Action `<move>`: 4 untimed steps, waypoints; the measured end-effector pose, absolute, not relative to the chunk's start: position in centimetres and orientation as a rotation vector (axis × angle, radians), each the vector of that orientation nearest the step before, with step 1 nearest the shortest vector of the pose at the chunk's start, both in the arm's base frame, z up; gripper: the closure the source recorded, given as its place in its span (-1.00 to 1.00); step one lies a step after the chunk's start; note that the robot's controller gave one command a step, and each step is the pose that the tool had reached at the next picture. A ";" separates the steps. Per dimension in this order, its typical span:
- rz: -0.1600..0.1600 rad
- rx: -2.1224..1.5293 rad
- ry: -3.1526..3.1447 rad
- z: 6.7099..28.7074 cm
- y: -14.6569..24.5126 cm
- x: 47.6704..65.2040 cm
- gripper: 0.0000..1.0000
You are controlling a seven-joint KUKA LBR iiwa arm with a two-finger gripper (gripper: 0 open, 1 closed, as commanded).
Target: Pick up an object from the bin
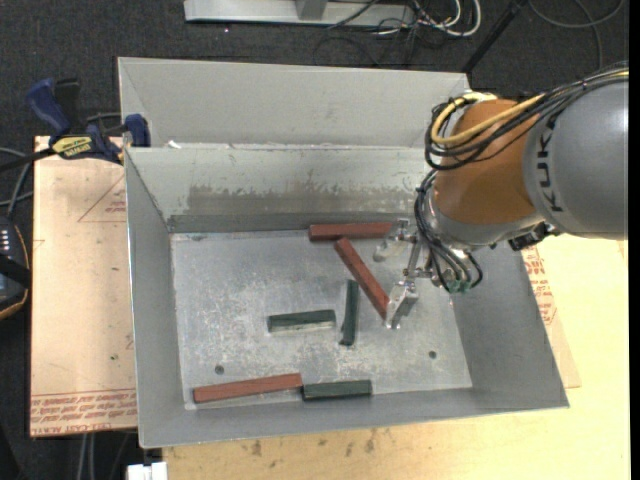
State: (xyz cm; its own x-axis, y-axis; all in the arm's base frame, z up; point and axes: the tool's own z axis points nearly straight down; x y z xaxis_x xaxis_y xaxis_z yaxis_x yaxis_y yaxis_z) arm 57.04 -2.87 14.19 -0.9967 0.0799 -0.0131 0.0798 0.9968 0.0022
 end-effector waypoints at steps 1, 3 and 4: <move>0.004 0.186 3.132 8.4 -6.2 55.5 -1.00; -0.005 -0.007 3.123 7.9 -3.2 61.6 1.00; 0.000 -0.010 3.134 23.3 -2.6 61.9 1.00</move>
Offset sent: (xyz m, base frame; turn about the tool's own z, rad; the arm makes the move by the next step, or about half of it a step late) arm 0.0388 -0.0013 -0.0719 -0.0846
